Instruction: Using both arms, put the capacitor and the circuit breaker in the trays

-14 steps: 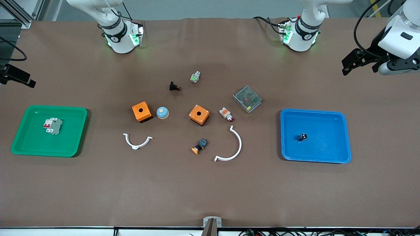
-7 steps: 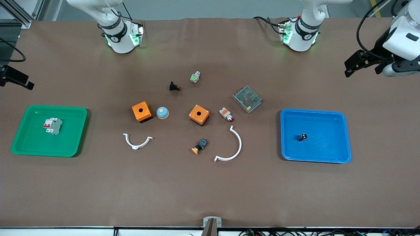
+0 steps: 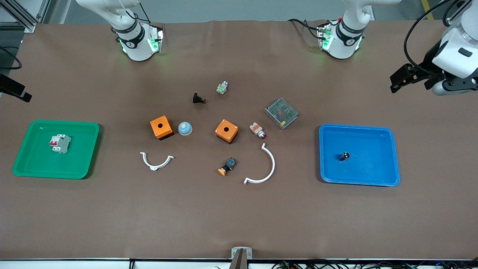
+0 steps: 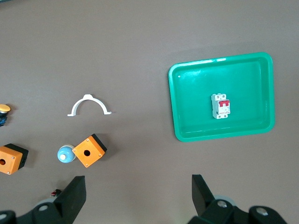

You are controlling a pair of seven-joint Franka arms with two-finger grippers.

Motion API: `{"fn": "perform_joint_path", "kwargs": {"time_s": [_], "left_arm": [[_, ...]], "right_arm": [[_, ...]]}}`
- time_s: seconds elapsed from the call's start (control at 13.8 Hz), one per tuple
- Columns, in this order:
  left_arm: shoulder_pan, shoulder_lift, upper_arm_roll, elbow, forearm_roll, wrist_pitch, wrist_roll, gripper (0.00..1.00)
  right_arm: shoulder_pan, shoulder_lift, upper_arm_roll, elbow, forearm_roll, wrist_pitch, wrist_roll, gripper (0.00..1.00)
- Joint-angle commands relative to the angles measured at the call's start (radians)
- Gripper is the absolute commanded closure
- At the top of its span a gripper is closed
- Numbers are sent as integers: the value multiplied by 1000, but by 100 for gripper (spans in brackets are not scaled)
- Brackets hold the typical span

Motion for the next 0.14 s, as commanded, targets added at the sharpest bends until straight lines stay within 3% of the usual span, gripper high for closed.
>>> {"fn": "perform_joint_path", "kwargs": {"time_s": [0.0, 0.07], "left_arm": [[-8, 9, 4, 31, 8, -27, 2, 0], [-8, 9, 4, 31, 8, -27, 2, 0]], "right_arm": [[-16, 4, 13, 18, 1, -8, 1, 0], [-16, 4, 13, 18, 0, -8, 1, 0]]}}
